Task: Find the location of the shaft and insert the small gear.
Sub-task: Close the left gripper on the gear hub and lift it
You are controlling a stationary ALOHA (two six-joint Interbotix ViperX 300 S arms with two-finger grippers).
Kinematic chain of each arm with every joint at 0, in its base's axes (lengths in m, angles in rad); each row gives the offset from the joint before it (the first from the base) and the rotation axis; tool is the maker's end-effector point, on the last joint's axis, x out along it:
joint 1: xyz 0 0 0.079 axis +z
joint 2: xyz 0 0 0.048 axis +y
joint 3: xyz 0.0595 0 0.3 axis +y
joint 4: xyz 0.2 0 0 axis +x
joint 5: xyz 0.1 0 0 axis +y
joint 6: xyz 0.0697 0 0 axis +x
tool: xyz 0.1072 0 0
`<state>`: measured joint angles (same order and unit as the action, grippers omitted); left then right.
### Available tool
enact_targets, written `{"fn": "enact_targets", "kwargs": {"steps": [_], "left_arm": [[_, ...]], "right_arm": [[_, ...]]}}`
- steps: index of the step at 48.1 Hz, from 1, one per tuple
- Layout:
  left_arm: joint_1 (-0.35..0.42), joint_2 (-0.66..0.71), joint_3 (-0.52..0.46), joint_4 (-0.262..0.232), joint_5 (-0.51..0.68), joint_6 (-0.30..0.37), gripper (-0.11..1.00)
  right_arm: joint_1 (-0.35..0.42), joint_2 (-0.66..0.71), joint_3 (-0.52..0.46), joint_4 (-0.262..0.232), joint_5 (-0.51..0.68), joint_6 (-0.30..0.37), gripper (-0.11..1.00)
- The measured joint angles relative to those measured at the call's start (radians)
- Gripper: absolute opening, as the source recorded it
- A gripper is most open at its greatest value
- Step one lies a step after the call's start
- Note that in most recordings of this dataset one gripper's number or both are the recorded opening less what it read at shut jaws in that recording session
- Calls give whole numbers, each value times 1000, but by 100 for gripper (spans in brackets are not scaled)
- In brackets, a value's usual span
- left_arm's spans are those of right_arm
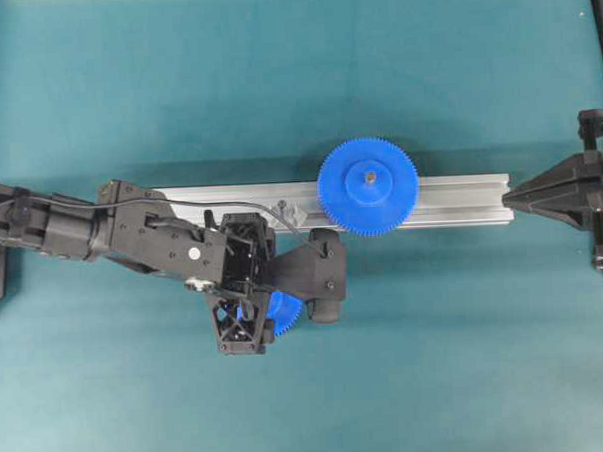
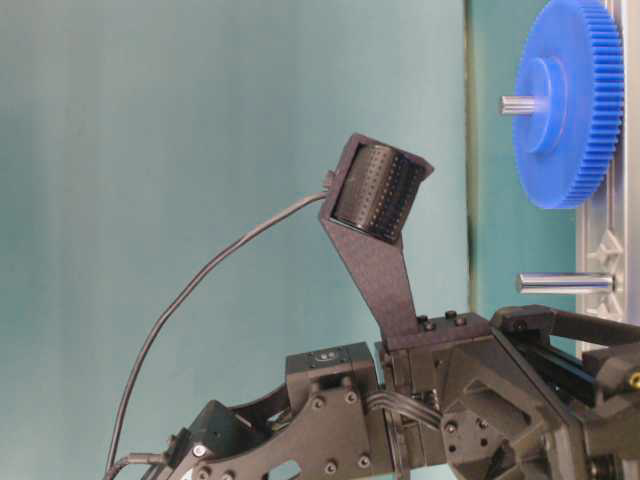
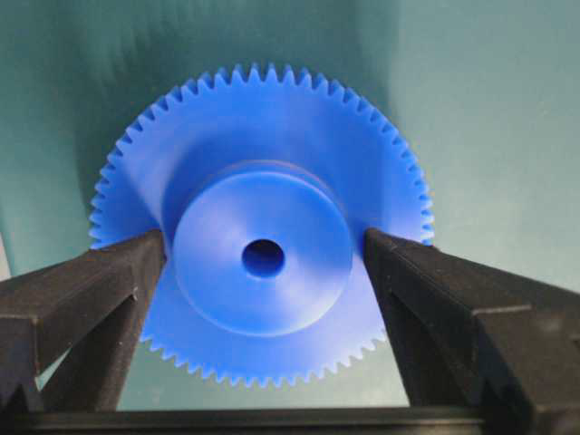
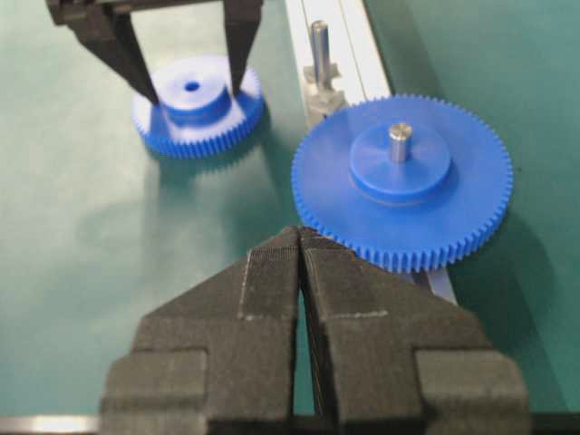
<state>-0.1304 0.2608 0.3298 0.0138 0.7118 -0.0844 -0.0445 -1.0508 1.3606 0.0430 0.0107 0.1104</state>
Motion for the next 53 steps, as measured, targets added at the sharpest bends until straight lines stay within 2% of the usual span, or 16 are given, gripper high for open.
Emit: {"fn": "enact_targets", "kwargs": {"steps": [16,24,53], "left_arm": [[2,0,-2,0,0,0,86],[0,0,-2,0,15,5,64],[-2,-9,-11,0,29,20,64]], "right_arm": [[0,0,0,2,2,0,2],[0,0,0,0,2,0,2],[0,0,0,0,2,0,2]]}}
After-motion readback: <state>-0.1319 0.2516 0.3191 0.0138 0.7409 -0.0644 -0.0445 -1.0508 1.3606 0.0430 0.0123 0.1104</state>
